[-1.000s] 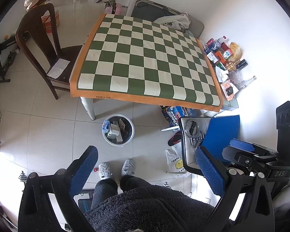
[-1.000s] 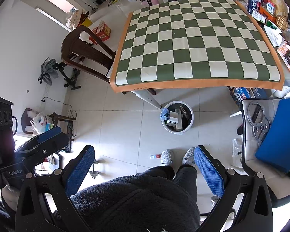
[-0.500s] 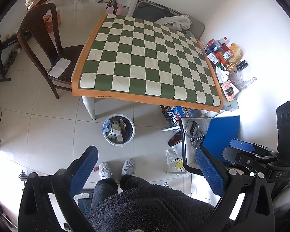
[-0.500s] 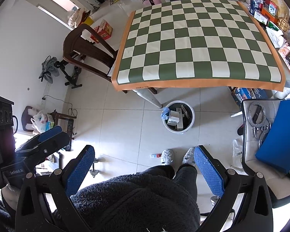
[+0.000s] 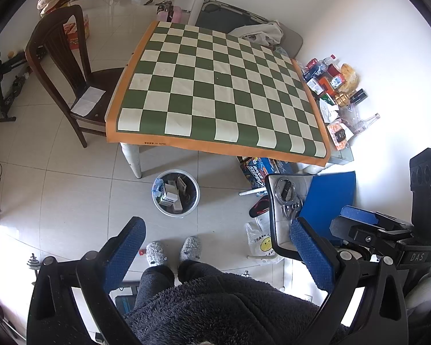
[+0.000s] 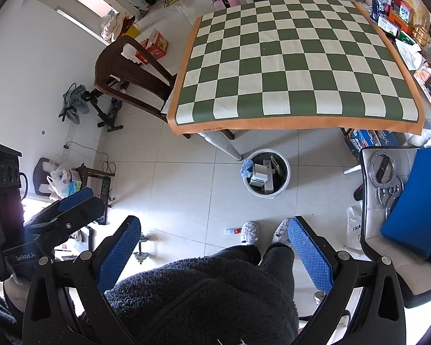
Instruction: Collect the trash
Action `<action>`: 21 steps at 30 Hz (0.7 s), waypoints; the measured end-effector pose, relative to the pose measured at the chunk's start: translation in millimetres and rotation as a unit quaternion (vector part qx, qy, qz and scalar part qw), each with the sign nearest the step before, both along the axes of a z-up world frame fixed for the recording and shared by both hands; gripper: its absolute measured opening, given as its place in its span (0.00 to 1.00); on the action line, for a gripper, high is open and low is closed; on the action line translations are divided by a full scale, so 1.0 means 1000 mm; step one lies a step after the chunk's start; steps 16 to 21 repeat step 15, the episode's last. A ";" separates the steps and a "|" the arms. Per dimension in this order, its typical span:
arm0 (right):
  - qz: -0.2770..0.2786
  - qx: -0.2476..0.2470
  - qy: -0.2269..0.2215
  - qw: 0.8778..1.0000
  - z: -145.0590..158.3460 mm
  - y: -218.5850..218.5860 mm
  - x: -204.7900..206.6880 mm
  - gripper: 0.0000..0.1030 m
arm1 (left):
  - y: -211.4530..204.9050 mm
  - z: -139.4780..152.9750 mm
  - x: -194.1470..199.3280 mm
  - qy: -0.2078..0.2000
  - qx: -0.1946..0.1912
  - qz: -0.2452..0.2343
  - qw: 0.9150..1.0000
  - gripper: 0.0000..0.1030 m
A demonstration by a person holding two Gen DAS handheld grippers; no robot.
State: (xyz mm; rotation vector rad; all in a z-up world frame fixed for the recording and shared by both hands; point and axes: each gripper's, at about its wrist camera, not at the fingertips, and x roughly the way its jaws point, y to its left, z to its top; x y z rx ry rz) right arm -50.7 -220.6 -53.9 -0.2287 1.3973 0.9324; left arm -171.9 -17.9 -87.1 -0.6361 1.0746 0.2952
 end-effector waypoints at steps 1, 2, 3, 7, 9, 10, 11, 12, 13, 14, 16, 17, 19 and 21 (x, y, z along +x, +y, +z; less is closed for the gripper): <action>0.000 0.000 -0.001 1.000 0.000 0.000 0.000 1.00 | 0.000 0.000 0.000 0.000 0.000 0.000 1.000 1.00; 0.001 0.000 0.000 1.000 0.000 -0.001 0.000 1.00 | 0.000 0.000 0.000 0.000 0.000 0.000 1.000 1.00; 0.000 0.000 0.001 1.000 0.000 -0.001 0.000 1.00 | 0.000 0.000 -0.001 0.000 0.001 0.000 1.000 1.00; 0.001 0.000 0.000 1.000 0.000 -0.002 0.001 1.00 | -0.001 0.000 0.000 0.000 0.001 0.000 1.000 1.00; 0.001 0.000 0.000 1.000 0.000 -0.002 0.001 1.00 | -0.001 0.000 0.000 0.000 0.000 0.001 1.000 1.00; 0.002 0.000 0.000 1.000 0.000 -0.003 0.001 1.00 | -0.001 0.000 0.000 0.000 0.000 0.000 1.000 1.00; 0.002 0.000 0.001 1.000 0.000 -0.003 0.001 1.00 | -0.001 0.000 0.000 -0.001 0.000 0.001 1.000 1.00; 0.002 0.000 0.000 1.000 0.000 -0.003 0.001 1.00 | -0.002 0.000 -0.001 -0.001 0.001 0.001 1.000 1.00; 0.003 0.000 0.000 1.000 0.000 -0.003 0.001 1.00 | -0.002 0.000 0.000 -0.002 0.003 0.002 1.000 1.00; 0.002 0.000 0.000 1.000 0.000 -0.003 0.001 1.00 | -0.004 0.001 -0.001 -0.002 0.003 0.002 1.000 1.00; 0.002 0.001 0.001 1.000 0.000 -0.002 0.001 1.00 | -0.005 0.002 -0.001 -0.003 0.003 0.000 1.000 1.00; 0.002 0.001 0.001 1.000 0.000 -0.002 0.001 1.00 | -0.005 0.002 -0.001 -0.003 0.003 0.000 1.000 1.00; 0.002 0.001 0.001 1.000 0.000 -0.002 0.001 1.00 | -0.005 0.002 -0.001 -0.003 0.003 0.000 1.000 1.00; 0.002 0.001 0.001 1.000 0.000 -0.002 0.001 1.00 | -0.005 0.002 -0.001 -0.003 0.003 0.000 1.000 1.00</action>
